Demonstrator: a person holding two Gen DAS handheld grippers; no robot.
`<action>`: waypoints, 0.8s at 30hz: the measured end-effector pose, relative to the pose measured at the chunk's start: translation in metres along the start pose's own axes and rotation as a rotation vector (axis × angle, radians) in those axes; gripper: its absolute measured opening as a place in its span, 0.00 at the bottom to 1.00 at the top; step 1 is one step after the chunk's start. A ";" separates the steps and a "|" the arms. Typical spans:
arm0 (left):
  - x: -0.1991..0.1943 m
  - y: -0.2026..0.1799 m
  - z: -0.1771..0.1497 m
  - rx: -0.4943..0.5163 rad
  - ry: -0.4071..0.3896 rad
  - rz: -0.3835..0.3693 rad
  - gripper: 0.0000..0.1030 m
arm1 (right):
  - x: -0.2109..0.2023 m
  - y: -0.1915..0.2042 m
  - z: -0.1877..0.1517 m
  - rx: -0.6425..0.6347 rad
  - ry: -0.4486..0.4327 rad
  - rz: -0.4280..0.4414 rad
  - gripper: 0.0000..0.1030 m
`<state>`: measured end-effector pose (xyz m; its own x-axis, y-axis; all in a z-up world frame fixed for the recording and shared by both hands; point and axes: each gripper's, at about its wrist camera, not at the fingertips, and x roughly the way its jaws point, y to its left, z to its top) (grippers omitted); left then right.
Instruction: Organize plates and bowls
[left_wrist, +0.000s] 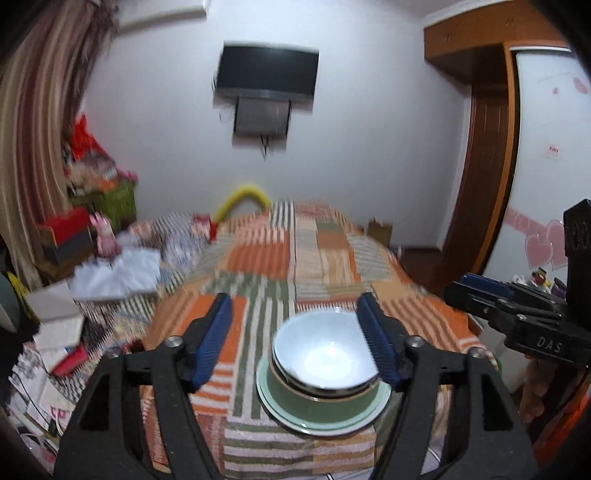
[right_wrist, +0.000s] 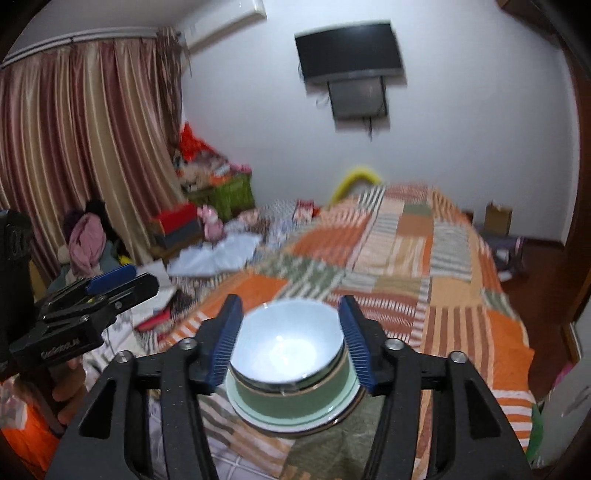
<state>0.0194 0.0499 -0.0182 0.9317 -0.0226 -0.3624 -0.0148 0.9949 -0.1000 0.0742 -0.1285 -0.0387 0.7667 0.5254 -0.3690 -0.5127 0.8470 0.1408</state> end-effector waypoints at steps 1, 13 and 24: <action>-0.007 -0.001 0.001 0.005 -0.025 0.000 0.79 | -0.006 0.002 0.000 -0.008 -0.025 -0.009 0.60; -0.048 -0.011 0.001 0.046 -0.165 -0.018 1.00 | -0.036 0.017 -0.007 -0.035 -0.158 -0.074 0.89; -0.053 -0.016 -0.004 0.046 -0.178 -0.031 1.00 | -0.043 0.019 -0.012 -0.012 -0.192 -0.115 1.00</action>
<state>-0.0311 0.0352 -0.0012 0.9810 -0.0392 -0.1901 0.0274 0.9976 -0.0643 0.0265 -0.1362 -0.0313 0.8794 0.4322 -0.1998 -0.4213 0.9018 0.0963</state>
